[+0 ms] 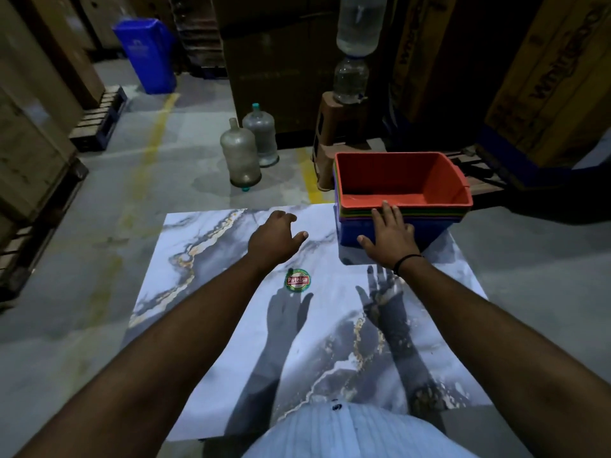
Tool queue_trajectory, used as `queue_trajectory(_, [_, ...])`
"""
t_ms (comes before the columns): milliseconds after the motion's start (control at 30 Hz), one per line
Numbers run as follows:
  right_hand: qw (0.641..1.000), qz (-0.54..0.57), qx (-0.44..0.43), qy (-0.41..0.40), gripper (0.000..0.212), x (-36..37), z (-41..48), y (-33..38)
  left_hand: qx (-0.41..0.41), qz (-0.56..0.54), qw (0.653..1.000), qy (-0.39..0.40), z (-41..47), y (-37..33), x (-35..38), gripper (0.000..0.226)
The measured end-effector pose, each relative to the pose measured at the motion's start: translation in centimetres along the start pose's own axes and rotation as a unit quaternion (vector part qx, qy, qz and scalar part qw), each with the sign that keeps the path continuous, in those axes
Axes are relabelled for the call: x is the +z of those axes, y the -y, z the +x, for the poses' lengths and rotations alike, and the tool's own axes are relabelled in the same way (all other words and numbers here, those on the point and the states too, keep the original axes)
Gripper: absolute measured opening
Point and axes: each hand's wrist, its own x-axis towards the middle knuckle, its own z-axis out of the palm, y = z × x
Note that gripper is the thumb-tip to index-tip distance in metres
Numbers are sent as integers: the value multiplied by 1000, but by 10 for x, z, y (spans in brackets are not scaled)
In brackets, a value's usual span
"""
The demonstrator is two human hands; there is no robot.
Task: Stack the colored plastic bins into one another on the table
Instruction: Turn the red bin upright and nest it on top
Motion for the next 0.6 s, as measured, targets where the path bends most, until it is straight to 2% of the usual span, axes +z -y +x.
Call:
queue_trajectory(233, [1000,-11,17,-3,76,17,-24,24,8,-7,1000,7,-17,22,0,61])
queue_trajectory(600, [998,-59,-21,3,75,27,-65,46,21,-14,1000,10,-39,32,5,58])
